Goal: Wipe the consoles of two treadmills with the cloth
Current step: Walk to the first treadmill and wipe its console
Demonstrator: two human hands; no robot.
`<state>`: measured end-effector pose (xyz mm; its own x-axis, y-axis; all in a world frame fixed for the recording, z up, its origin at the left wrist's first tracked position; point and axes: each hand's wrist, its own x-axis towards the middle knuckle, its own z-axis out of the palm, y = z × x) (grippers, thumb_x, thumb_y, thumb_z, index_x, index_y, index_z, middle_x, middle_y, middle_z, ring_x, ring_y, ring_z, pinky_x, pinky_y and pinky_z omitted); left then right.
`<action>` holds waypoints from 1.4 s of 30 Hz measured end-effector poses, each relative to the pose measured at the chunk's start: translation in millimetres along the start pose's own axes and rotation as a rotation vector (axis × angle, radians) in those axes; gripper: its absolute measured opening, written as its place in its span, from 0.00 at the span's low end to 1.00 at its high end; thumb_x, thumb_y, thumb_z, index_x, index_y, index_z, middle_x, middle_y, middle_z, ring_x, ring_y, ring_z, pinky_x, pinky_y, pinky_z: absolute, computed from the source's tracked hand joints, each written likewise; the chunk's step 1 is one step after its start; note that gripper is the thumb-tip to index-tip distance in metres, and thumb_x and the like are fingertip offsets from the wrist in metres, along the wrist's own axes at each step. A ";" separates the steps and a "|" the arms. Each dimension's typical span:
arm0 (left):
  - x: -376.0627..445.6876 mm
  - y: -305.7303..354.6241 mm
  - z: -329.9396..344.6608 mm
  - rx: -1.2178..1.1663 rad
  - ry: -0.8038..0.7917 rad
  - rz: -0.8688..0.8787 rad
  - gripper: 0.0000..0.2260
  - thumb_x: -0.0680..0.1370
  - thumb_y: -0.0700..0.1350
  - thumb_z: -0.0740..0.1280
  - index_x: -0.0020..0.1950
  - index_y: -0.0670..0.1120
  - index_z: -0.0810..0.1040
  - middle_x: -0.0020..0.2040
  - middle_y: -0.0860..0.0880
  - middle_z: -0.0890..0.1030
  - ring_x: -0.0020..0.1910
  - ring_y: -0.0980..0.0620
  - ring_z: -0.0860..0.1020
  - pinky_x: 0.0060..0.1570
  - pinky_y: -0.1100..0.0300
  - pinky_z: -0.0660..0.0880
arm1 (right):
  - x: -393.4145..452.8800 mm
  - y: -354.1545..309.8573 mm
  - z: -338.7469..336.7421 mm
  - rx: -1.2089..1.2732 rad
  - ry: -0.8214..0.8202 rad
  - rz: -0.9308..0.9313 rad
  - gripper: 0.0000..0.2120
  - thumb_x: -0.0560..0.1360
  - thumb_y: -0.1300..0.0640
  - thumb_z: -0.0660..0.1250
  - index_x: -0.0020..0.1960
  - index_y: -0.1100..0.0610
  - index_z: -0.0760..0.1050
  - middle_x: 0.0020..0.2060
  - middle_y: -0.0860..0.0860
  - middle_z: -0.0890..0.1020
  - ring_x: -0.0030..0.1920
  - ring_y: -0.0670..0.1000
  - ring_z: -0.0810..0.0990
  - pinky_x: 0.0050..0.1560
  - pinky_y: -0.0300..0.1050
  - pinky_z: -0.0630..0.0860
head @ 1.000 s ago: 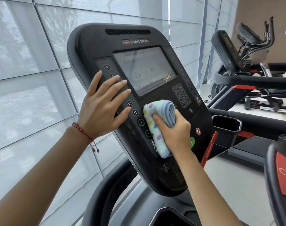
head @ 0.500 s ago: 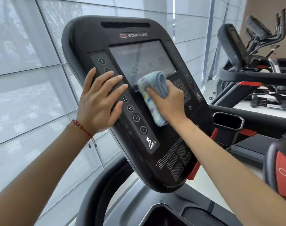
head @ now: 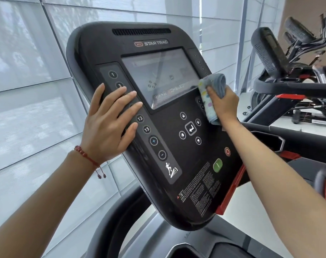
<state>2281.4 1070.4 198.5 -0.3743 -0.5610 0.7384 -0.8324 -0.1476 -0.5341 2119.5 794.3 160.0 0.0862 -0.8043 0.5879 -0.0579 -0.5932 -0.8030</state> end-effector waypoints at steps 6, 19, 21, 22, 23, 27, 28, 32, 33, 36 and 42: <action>0.1 0.3 4.1 -0.036 0.027 -0.016 0.21 0.79 0.47 0.53 0.57 0.37 0.80 0.60 0.38 0.77 0.62 0.39 0.72 0.68 0.38 0.56 | 20.5 16.0 -6.1 -0.133 0.060 0.062 0.21 0.74 0.45 0.65 0.52 0.64 0.75 0.49 0.62 0.81 0.52 0.61 0.78 0.45 0.44 0.67; 0.1 4.4 -2.7 0.017 -0.033 -0.033 0.19 0.79 0.46 0.54 0.59 0.37 0.79 0.61 0.38 0.76 0.63 0.39 0.71 0.68 0.37 0.55 | -166.0 -59.0 5.5 0.198 -0.261 -0.537 0.12 0.68 0.54 0.73 0.46 0.54 0.73 0.36 0.42 0.73 0.35 0.33 0.71 0.41 0.23 0.67; -0.7 8.6 -6.0 0.022 -0.040 -0.041 0.18 0.80 0.46 0.55 0.59 0.37 0.78 0.62 0.38 0.76 0.64 0.39 0.70 0.69 0.38 0.56 | -154.9 -52.9 5.7 0.178 -0.276 -0.578 0.11 0.68 0.56 0.73 0.46 0.56 0.72 0.37 0.42 0.71 0.36 0.31 0.70 0.42 0.22 0.66; -1.5 12.3 -7.8 0.017 -0.033 -0.047 0.18 0.80 0.46 0.56 0.59 0.37 0.78 0.62 0.38 0.76 0.64 0.39 0.71 0.69 0.39 0.56 | -147.5 -49.1 5.7 0.163 -0.264 -0.555 0.11 0.69 0.56 0.72 0.45 0.58 0.73 0.36 0.41 0.71 0.36 0.30 0.70 0.41 0.22 0.65; -2.6 17.2 -9.2 0.007 -0.025 -0.048 0.18 0.80 0.47 0.57 0.59 0.37 0.78 0.61 0.38 0.76 0.64 0.39 0.71 0.69 0.40 0.56 | -138.3 -44.8 4.5 0.145 -0.239 -0.502 0.11 0.69 0.54 0.71 0.43 0.60 0.74 0.35 0.40 0.71 0.35 0.31 0.70 0.39 0.22 0.65; -4.2 43.4 -7.0 -0.061 -0.035 -0.017 0.17 0.79 0.47 0.59 0.58 0.38 0.79 0.61 0.39 0.77 0.63 0.40 0.72 0.68 0.41 0.60 | -81.4 -13.4 -12.3 0.012 -0.088 -0.187 0.16 0.72 0.50 0.70 0.42 0.64 0.75 0.34 0.53 0.78 0.34 0.45 0.73 0.36 0.31 0.68; -4.8 49.0 -5.1 -0.077 -0.045 -0.014 0.17 0.79 0.47 0.59 0.58 0.38 0.79 0.61 0.39 0.77 0.63 0.40 0.72 0.68 0.41 0.61 | -65.7 -1.6 -18.0 -0.031 -0.059 -0.117 0.17 0.73 0.48 0.68 0.44 0.64 0.75 0.36 0.57 0.79 0.37 0.51 0.76 0.39 0.37 0.71; -8.6 58.5 -0.3 -0.114 -0.055 -0.043 0.16 0.77 0.47 0.60 0.55 0.40 0.81 0.59 0.41 0.79 0.61 0.41 0.75 0.65 0.41 0.63 | -25.9 34.4 -30.5 -0.156 0.037 0.052 0.20 0.76 0.46 0.63 0.52 0.65 0.75 0.48 0.63 0.81 0.49 0.60 0.79 0.42 0.40 0.66; -9.2 58.5 0.3 -0.119 -0.049 -0.050 0.15 0.76 0.46 0.60 0.54 0.40 0.82 0.58 0.41 0.79 0.60 0.41 0.75 0.65 0.42 0.63 | -24.7 37.1 -30.1 -0.174 0.044 0.053 0.20 0.76 0.46 0.63 0.52 0.65 0.74 0.48 0.63 0.81 0.50 0.60 0.78 0.42 0.40 0.64; -8.9 57.9 2.0 -0.135 -0.024 -0.059 0.16 0.76 0.46 0.58 0.52 0.40 0.82 0.57 0.42 0.80 0.59 0.41 0.76 0.65 0.45 0.64 | -41.1 26.0 -28.2 -0.186 0.037 0.045 0.18 0.75 0.47 0.65 0.50 0.63 0.74 0.46 0.60 0.81 0.48 0.59 0.78 0.42 0.40 0.64; -9.2 58.6 2.6 -0.130 -0.013 -0.052 0.17 0.77 0.45 0.56 0.51 0.40 0.83 0.57 0.41 0.80 0.59 0.40 0.76 0.63 0.45 0.65 | -140.2 -20.6 -18.5 0.061 -0.142 -0.150 0.18 0.69 0.46 0.70 0.43 0.61 0.76 0.35 0.53 0.80 0.36 0.48 0.77 0.38 0.38 0.73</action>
<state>2237.1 1064.8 159.3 -0.3248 -0.5659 0.7578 -0.8967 -0.0707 -0.4370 2090.1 918.7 95.9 0.2293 -0.6914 0.6851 0.0263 -0.6992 -0.7145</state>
